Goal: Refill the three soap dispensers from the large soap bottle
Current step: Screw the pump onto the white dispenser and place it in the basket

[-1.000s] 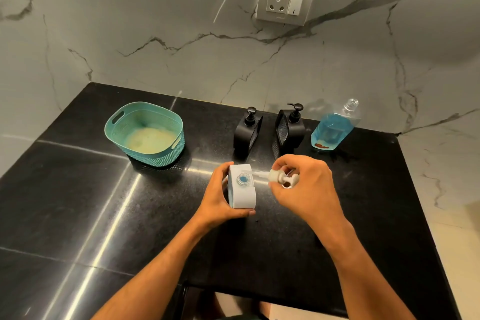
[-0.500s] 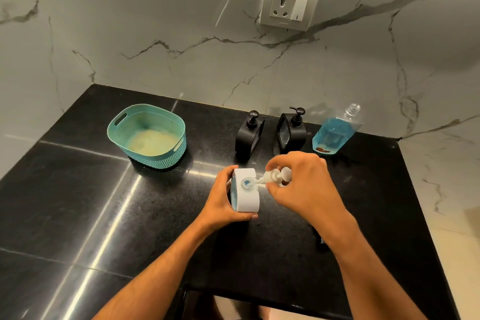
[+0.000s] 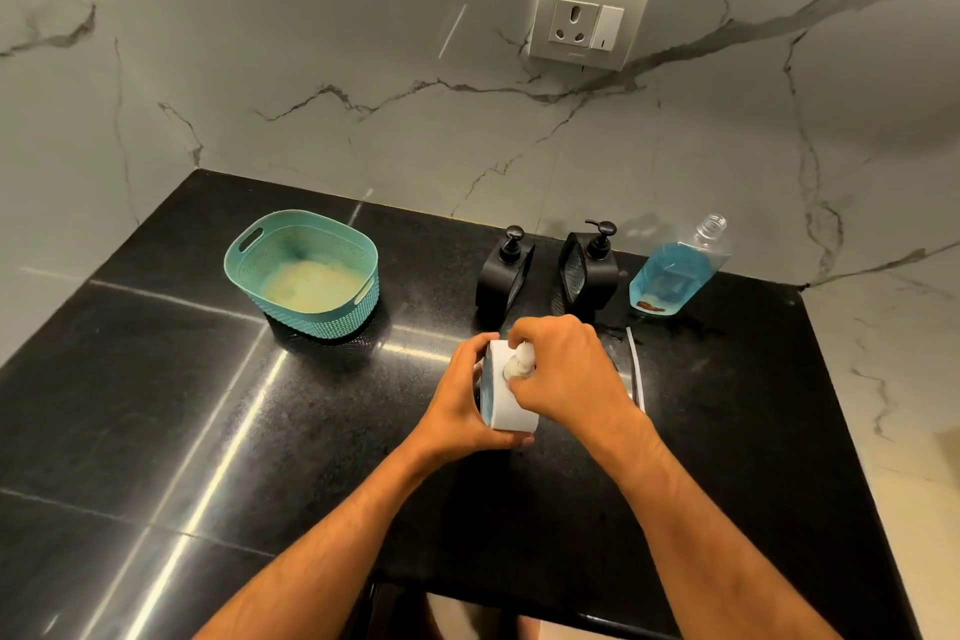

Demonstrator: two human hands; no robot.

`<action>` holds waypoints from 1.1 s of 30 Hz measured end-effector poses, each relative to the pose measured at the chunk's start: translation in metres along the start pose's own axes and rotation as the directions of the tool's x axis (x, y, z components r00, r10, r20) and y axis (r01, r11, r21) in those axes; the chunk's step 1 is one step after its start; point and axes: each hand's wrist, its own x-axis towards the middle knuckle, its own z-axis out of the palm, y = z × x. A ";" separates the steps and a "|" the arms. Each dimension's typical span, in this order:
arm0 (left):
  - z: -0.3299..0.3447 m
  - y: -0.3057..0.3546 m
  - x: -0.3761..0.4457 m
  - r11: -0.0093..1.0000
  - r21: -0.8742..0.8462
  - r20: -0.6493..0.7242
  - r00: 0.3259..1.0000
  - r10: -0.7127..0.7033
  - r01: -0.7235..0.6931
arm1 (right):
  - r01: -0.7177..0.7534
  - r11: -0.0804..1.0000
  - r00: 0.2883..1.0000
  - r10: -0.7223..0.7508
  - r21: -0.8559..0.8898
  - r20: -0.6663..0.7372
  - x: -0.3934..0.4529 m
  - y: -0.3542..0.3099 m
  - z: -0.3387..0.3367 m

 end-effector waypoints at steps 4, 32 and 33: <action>0.003 -0.004 -0.002 1.000 0.003 0.002 1.000 -0.010 0.010 | 0.022 0.995 0.995 -0.031 -0.094 -0.095 -0.002 0.005 0.009; 0.001 0.007 0.009 1.000 -0.001 -0.013 1.000 0.017 -0.017 | 0.081 0.927 0.973 0.005 0.366 -0.230 -0.019 0.027 0.017; 0.001 0.008 0.009 1.000 0.001 -0.012 1.000 0.013 -0.013 | 0.068 0.922 0.973 0.023 0.380 -0.230 -0.019 0.027 0.018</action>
